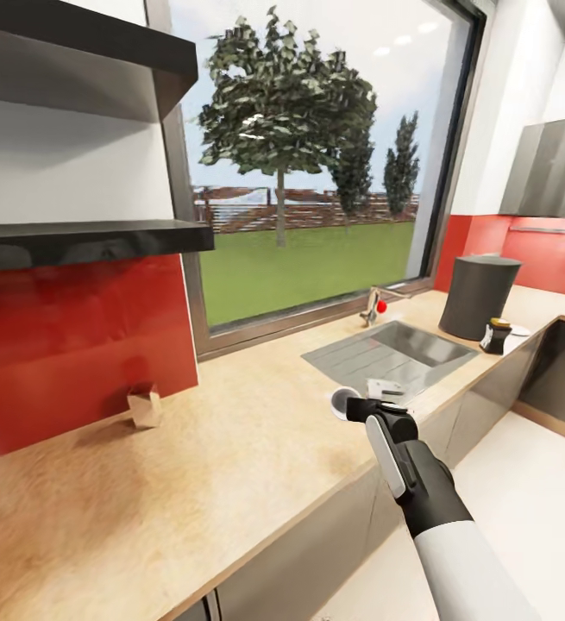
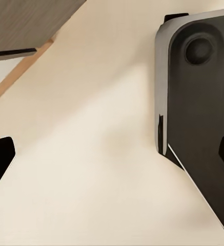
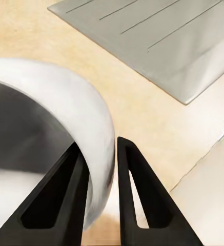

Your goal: Set up a coffee station on the kitchen countertop: keep the coffee maker on the countertop, move the bottle of coffee from the kitchen shelf to the counter next to the coffee maker, place a paper coffee filter on top of the coffee maker, put the saucer next to the coffee maker with the coffee cup on the saucer, and place the electric kettle next to the coffee maker.

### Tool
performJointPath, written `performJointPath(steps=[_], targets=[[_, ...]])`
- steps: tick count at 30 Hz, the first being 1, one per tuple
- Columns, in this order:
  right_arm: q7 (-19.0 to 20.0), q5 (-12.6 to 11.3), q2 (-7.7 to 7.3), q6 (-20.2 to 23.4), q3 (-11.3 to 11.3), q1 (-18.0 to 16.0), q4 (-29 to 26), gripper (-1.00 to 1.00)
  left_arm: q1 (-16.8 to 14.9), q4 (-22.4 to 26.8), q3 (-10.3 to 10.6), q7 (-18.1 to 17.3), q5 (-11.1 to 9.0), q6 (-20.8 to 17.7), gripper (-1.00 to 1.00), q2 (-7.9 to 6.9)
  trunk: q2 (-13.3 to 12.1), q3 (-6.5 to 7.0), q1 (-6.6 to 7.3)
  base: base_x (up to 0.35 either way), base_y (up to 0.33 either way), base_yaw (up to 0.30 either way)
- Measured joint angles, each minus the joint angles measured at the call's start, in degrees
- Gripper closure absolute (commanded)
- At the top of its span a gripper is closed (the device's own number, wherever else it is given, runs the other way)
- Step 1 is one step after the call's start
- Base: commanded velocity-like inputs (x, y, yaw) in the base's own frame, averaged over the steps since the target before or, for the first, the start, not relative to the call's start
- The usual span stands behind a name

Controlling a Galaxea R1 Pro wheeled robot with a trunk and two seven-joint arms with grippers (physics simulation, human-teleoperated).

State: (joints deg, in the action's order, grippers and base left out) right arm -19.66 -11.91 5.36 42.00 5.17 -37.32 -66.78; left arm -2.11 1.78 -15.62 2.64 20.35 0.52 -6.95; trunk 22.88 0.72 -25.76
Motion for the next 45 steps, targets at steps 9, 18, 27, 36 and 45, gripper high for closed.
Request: performJointPath(steps=[9, 18, 27, 36, 45], targets=[[0.0, 0.0, 0.01, 0.0, 0.0, 0.0, 0.0, 1.00, 0.0, 0.0, 0.0, 0.0, 0.1, 0.0, -1.00, 0.01, 0.0, 0.00, 0.00, 0.000, -0.189, -0.297], [0.0, 0.0, 0.01, 0.0, 0.0, 0.0, 0.0, 1.00, 0.0, 0.0, 0.0, 0.0, 0.1, 0.0, -1.00, 0.00, 0.0, 0.00, 0.00, 0.000, -0.269, -0.296], [0.0, 0.0, 0.01, 0.0, 0.0, 0.0, 0.1, 1.00, 0.0, 0.0, 0.0, 0.0, 0.1, 0.0, -1.00, 0.00, 0.0, 0.00, 0.00, 0.000, -0.270, -0.296], [0.0, 0.0, 0.01, 0.0, 0.0, 0.0, 0.1, 1.00, 0.0, 0.0, 0.0, 0.0, 0.1, 0.0, -1.00, 0.00, 0.0, 0.00, 0.00, 0.000, -0.270, -0.296], [0.0, 0.0, 0.01, 0.0, 0.0, 0.0, 0.1, 1.00, 0.1, 0.0, 0.0, 0.0, 0.1, 0.0, -1.00, 0.00, 0.0, 0.00, 0.01, 0.113, -0.263, -0.297]])
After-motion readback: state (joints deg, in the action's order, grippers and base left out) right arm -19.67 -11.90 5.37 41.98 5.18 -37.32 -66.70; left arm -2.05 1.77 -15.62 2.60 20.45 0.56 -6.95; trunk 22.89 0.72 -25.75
